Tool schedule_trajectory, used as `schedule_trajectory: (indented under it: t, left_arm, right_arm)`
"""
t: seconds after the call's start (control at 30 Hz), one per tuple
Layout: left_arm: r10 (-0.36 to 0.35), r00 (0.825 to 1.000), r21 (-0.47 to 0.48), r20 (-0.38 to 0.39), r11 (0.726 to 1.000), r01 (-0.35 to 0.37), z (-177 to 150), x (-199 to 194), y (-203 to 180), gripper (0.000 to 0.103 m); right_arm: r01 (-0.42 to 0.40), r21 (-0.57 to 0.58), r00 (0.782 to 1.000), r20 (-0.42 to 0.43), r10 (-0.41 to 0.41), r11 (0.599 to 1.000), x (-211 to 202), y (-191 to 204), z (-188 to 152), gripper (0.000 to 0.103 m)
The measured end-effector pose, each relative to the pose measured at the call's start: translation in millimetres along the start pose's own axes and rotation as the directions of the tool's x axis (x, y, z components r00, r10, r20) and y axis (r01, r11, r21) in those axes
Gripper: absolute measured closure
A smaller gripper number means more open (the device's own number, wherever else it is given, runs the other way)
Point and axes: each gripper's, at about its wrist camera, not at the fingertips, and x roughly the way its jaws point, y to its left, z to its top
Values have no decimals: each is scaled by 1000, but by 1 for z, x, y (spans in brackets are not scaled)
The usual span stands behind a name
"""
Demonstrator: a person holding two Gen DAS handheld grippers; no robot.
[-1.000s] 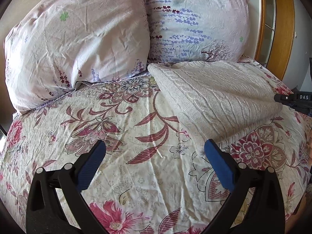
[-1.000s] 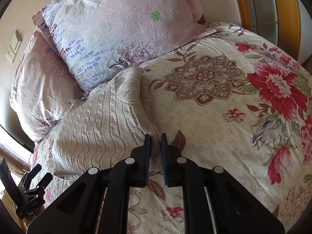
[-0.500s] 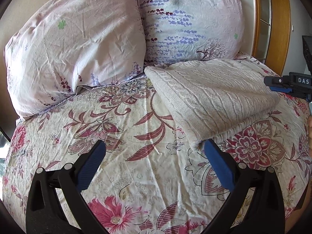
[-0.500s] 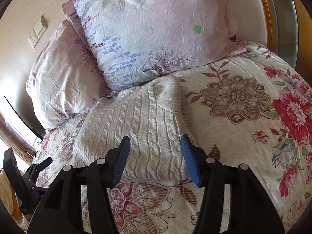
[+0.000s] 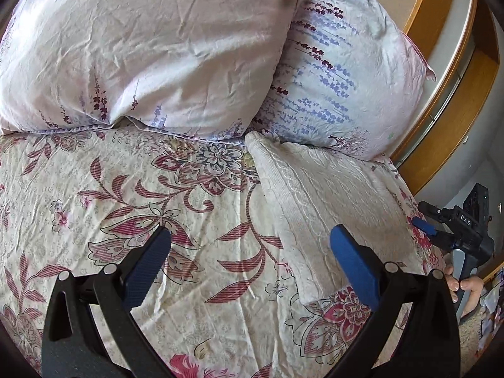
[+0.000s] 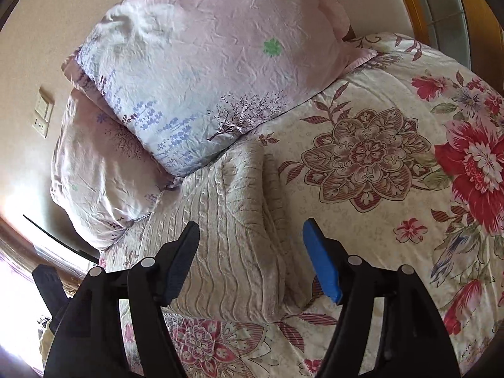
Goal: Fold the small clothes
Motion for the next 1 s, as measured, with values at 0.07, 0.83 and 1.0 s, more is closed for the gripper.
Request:
schedule_trajectory:
  t: [0.07,0.83,1.0]
  left_arm:
    - [-4,1000,-7,-19,1000,4,-3,7,0,2]
    - [-93,986,-120,-135,990,77,27,83,0,2]
    - [-141,972,-123,-187,985,119,32,106,-9,2]
  right_arm:
    - [20,-27,1000,-10,-20,999,8,5,2,33]
    - [-68,147,992,-98,83,987,68,-14,53,13]
    - [-95,129,975,-190,119,987,65,-22,50,13]
